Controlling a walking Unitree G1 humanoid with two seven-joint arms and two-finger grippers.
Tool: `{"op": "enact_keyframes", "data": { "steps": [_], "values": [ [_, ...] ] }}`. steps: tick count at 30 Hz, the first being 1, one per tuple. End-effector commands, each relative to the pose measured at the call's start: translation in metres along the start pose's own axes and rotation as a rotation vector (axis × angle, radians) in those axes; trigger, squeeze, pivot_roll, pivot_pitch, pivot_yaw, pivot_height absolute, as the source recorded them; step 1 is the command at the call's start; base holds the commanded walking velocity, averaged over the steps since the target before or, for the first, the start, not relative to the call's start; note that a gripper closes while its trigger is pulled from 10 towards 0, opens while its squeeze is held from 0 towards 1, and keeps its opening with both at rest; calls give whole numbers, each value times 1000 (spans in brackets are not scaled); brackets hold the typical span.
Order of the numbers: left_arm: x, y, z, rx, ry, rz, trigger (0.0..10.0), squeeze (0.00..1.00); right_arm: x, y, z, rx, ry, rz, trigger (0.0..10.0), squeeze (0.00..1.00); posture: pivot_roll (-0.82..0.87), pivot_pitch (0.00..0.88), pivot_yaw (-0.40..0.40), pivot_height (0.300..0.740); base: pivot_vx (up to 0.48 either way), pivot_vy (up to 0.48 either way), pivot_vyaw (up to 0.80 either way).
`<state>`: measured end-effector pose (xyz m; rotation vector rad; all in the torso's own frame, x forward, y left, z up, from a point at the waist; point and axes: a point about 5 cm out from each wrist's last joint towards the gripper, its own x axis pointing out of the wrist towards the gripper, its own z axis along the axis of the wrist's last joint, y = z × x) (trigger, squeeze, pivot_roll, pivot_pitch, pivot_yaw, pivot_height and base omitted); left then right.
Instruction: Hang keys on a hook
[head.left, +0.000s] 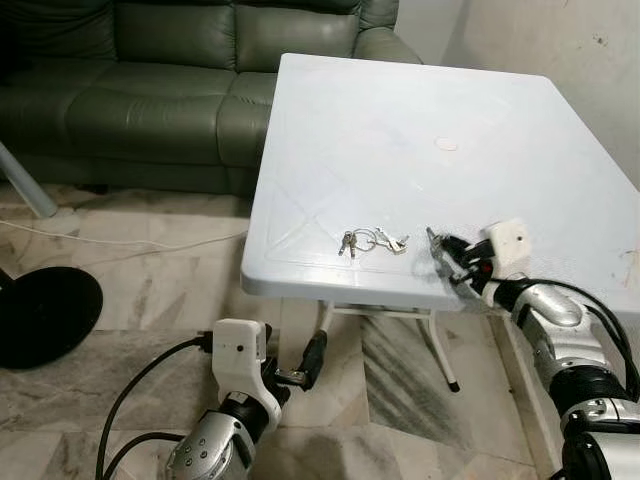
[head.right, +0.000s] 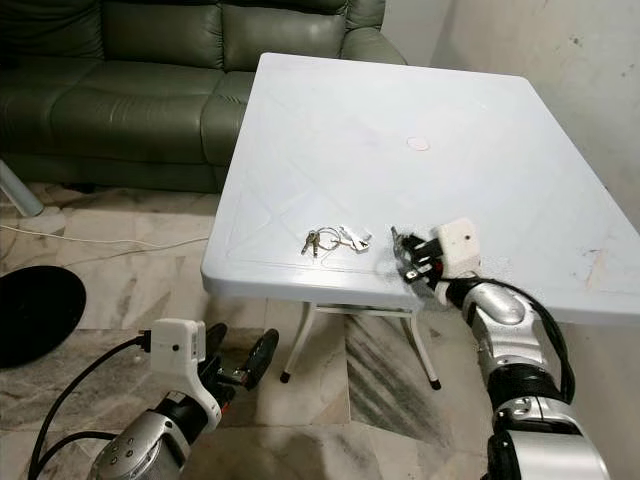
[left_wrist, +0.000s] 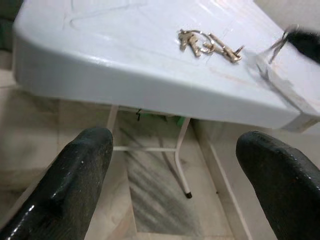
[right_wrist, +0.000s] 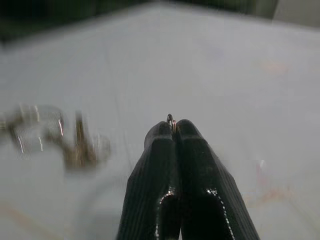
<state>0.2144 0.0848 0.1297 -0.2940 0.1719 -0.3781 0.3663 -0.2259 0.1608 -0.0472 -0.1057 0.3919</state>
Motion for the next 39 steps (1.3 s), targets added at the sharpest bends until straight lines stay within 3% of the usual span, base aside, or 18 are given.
{"op": "enact_keyframes", "data": {
  "steps": [1,2,4,12,18,24,26,31,34,39],
  "values": [
    [1,-1,-2,-1,1,7,10000,0,-1,0,11,36,-99,-6,1608,0,122,164,-106,740,0,0,0],
    [2,0,-2,1,-2,7,10000,0,-1,1,13,58,-129,-17,2549,0,121,157,-107,740,0,0,0],
    [6,2,-1,8,-13,16,10000,0,-1,6,16,79,-170,-40,10000,0,119,149,-106,740,0,0,0],
    [20,21,11,50,-81,86,10000,0,-10,31,17,111,-249,-64,10000,0,106,105,-98,740,0,0,0],
    [29,44,26,65,-156,127,10000,0,-27,48,22,98,-272,-135,10000,0,93,69,-87,740,0,0,0],
    [29,57,42,131,-240,186,10000,0,-45,48,27,45,-269,-266,10000,0,87,36,-78,740,0,0,0],
    [29,71,43,130,-246,253,10000,0,-52,42,25,28,-250,-351,10000,0,84,13,-77,740,0,0,0],
    [31,84,46,158,-248,325,10000,0,-62,38,21,7,-211,-453,10000,0,90,0,-78,740,0,0,0],
    [32,90,49,144,-256,350,10000,0,-66,38,16,13,-193,-479,10000,0,93,0,-81,740,0,0,0],
    [31,93,45,206,-251,369,10000,0,-71,49,8,37,-156,-485,10000,0,99,0,-82,740,0,0,0]
  ]
}}
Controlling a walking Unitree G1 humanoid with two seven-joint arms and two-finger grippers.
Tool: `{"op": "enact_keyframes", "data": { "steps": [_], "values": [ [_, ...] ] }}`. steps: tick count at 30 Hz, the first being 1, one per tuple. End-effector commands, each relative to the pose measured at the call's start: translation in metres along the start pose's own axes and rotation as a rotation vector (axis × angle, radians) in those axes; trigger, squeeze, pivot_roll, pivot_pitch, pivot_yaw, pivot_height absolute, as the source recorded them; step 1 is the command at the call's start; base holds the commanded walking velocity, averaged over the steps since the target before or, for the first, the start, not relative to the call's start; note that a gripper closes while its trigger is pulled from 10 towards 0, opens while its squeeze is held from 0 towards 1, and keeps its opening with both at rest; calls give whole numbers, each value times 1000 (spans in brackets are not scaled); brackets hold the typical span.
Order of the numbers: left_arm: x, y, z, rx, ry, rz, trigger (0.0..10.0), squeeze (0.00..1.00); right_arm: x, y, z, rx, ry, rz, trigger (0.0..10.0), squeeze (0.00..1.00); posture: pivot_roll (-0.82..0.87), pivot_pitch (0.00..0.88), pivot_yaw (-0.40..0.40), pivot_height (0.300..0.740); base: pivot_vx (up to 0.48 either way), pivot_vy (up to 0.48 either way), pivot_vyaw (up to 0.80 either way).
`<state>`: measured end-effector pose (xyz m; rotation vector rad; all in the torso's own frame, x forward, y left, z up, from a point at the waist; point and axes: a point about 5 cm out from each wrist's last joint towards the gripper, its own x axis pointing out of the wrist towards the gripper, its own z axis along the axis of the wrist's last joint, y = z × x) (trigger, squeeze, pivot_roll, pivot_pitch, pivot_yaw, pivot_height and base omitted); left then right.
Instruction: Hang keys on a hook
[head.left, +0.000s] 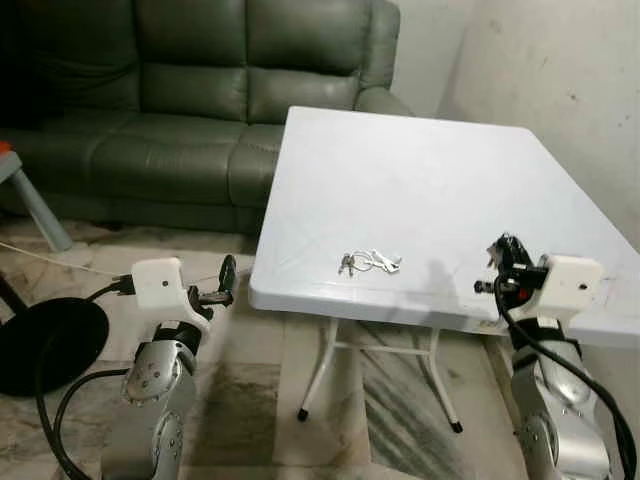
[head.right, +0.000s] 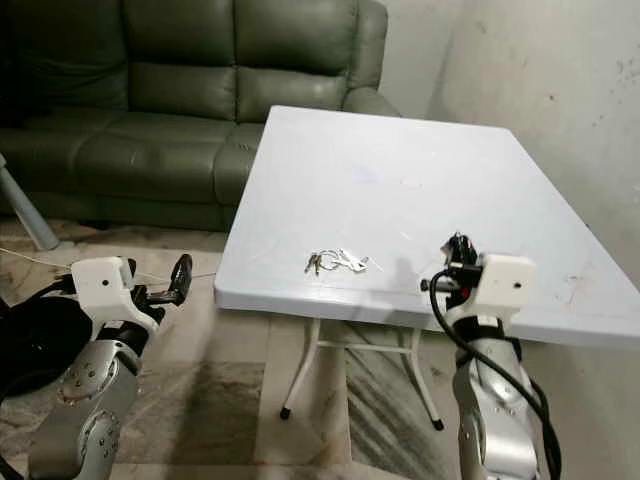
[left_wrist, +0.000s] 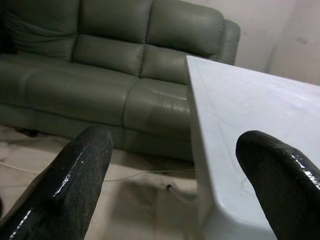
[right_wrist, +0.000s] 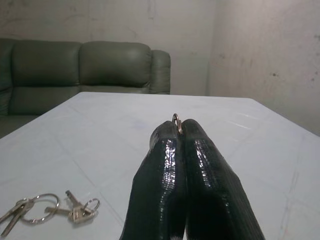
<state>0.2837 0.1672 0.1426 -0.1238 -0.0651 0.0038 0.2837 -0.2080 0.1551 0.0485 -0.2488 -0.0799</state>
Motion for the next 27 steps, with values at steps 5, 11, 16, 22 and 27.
{"op": "enact_keyframes", "data": {
  "steps": [5,11,16,22,27],
  "values": [
    [0,-1,-7,37,6,4,10000,0,-3,4,2,-24,4,2,10000,0,96,0,-84,740,0,0,0],
    [2,-7,-10,45,4,-11,10000,0,-3,3,2,-46,14,-2,10000,0,89,0,-78,740,0,0,0],
    [-1,-29,-16,30,13,-90,10000,0,-3,12,-1,-25,26,26,10000,0,83,0,-75,740,0,0,0],
    [-5,-36,-23,-14,7,-125,10000,0,-10,23,-9,30,16,64,10000,0,70,0,-61,740,0,0,0],
    [-4,-34,-30,-62,25,-126,10000,0,-10,34,-15,74,44,83,10000,0,61,0,-48,740,0,0,0]
  ]
}}
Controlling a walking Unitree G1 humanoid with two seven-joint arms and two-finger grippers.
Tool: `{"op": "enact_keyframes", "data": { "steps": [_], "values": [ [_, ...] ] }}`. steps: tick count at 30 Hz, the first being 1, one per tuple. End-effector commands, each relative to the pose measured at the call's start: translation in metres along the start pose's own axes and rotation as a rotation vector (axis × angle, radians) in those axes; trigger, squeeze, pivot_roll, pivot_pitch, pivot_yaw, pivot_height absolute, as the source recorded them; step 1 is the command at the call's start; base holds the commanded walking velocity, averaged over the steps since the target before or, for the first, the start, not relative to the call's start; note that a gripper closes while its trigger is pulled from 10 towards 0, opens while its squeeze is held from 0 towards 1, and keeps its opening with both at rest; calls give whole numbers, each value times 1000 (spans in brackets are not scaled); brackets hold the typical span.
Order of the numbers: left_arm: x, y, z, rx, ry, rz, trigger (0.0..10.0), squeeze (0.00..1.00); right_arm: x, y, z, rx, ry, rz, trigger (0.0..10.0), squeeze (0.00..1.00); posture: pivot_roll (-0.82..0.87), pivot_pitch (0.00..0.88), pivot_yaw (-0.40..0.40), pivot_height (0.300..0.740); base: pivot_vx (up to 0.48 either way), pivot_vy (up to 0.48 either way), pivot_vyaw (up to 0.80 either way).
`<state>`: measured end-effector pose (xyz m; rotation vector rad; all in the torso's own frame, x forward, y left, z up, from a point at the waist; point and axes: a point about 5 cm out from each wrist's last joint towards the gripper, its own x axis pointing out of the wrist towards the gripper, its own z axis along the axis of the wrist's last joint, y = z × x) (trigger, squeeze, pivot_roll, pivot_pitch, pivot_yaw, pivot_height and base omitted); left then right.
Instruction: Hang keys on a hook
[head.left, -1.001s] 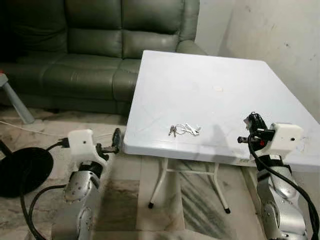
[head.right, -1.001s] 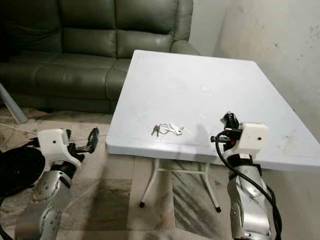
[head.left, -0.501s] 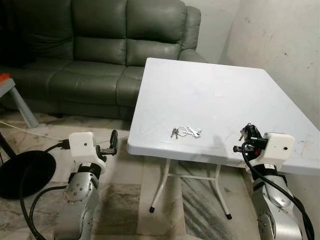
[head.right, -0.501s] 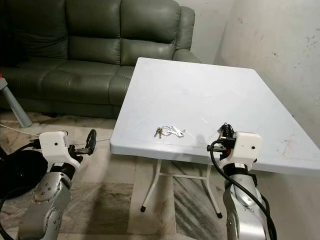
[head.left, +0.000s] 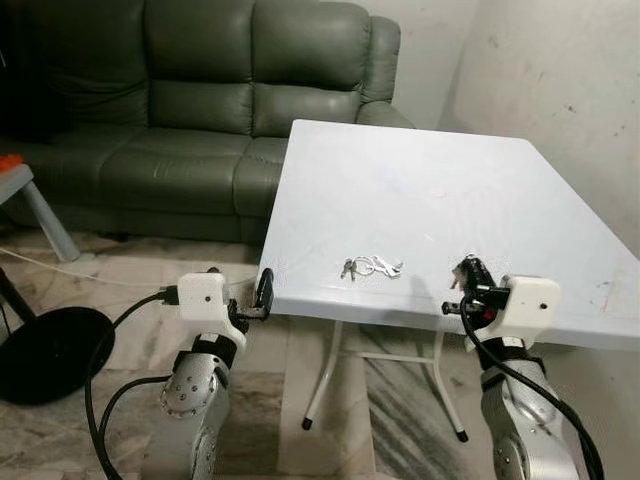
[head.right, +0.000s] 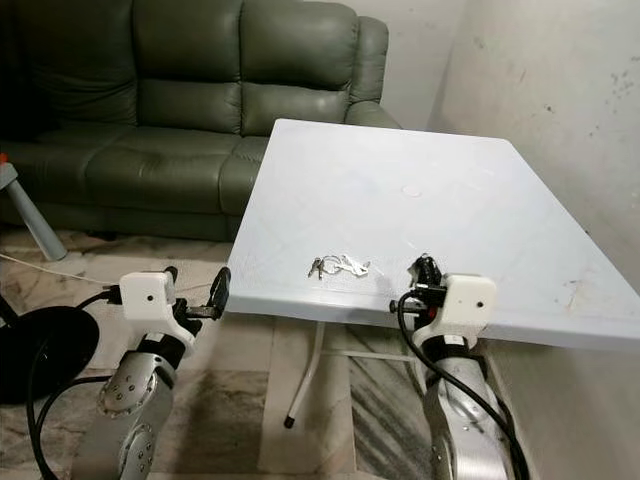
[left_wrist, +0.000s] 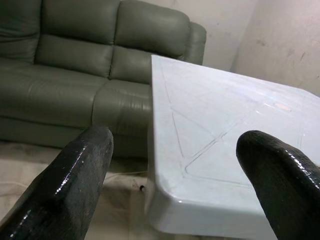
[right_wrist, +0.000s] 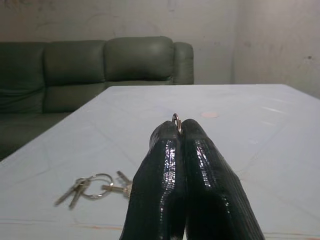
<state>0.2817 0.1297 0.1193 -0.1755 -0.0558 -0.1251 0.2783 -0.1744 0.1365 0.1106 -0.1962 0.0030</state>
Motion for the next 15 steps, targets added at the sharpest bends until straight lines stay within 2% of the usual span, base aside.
{"op": "enact_keyframes", "data": {
  "steps": [1,7,13,15],
  "values": [
    [1,0,-2,-15,1,-6,10000,0,3,6,2,2,-14,19,10000,0,60,0,-48,740,0,0,0],
    [9,-5,-1,-101,1,-40,10000,0,4,17,2,13,-21,39,10000,0,54,0,-43,740,0,0,0],
    [16,-6,0,-97,0,-37,10000,0,5,19,3,25,-29,39,10000,0,50,0,-45,740,0,0,0],
    [18,-7,2,-41,-16,-57,10000,0,6,20,3,21,-29,45,10000,0,46,0,-45,740,0,0,0]
  ]
}}
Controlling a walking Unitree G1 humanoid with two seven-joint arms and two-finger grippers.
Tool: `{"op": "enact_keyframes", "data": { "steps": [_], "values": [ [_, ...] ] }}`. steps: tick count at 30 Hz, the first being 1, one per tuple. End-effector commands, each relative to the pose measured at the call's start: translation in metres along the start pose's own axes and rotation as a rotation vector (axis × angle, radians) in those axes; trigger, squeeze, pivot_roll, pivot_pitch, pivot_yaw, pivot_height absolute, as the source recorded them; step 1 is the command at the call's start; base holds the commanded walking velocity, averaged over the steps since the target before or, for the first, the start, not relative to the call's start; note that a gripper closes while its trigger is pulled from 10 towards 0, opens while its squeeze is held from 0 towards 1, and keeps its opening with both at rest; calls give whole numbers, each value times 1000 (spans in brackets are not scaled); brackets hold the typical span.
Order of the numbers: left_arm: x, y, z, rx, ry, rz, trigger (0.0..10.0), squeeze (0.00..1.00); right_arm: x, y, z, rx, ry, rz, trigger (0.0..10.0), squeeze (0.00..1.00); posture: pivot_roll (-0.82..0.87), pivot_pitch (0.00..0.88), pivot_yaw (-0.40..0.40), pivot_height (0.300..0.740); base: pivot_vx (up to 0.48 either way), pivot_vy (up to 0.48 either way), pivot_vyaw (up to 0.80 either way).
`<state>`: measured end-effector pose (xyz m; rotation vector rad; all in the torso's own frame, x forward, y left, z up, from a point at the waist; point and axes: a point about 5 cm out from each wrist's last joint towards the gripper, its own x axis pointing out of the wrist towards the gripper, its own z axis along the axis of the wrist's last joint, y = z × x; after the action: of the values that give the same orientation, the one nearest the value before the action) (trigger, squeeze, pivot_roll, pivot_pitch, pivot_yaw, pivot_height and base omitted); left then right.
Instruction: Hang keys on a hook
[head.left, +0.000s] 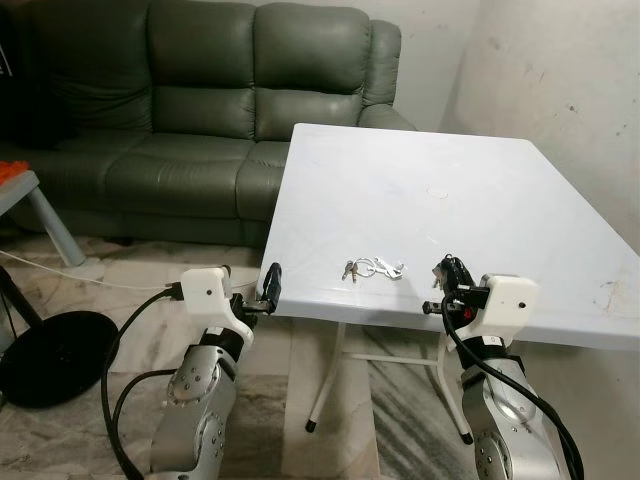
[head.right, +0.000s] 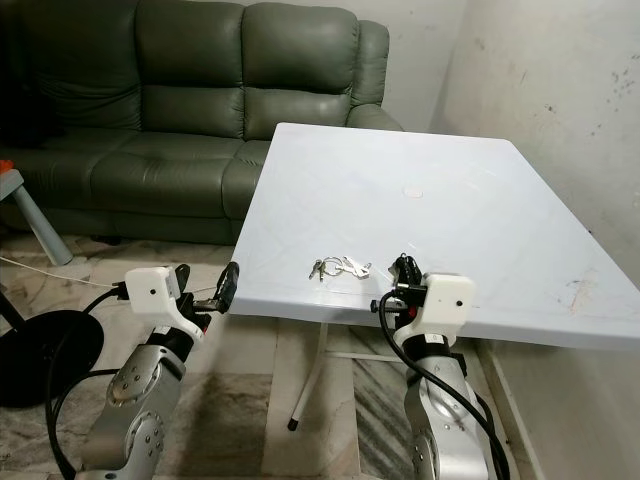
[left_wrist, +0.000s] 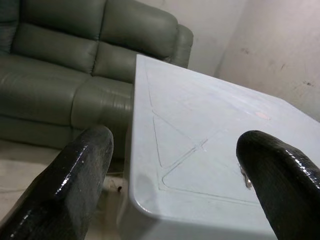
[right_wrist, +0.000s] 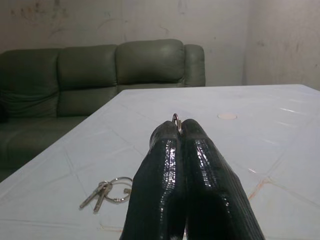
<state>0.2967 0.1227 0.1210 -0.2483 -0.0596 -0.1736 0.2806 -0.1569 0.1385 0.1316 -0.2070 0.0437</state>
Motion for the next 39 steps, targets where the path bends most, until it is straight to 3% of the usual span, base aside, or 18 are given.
{"op": "enact_keyframes", "data": {
  "steps": [1,17,22,28,39],
  "values": [
    [4,-1,1,50,-7,-11,10000,0,4,2,3,-9,-20,6,10000,0,46,0,-45,740,0,0,0],
    [12,5,4,64,9,-9,10000,0,10,-4,-6,-61,47,-39,10000,0,48,0,-39,740,0,0,0],
    [14,10,7,97,-12,-15,10000,0,11,-3,-7,-72,57,-37,10000,0,50,0,-41,740,0,0,-658],
    [11,8,5,27,1,-32,10000,0,12,-2,-11,-71,83,-30,10000,0,57,0,-47,740,0,0,-742],
    [10,6,6,38,-7,-42,10000,0,12,1,-12,-69,86,-28,10000,0,61,0,-45,740,0,0,-684]
  ]
}}
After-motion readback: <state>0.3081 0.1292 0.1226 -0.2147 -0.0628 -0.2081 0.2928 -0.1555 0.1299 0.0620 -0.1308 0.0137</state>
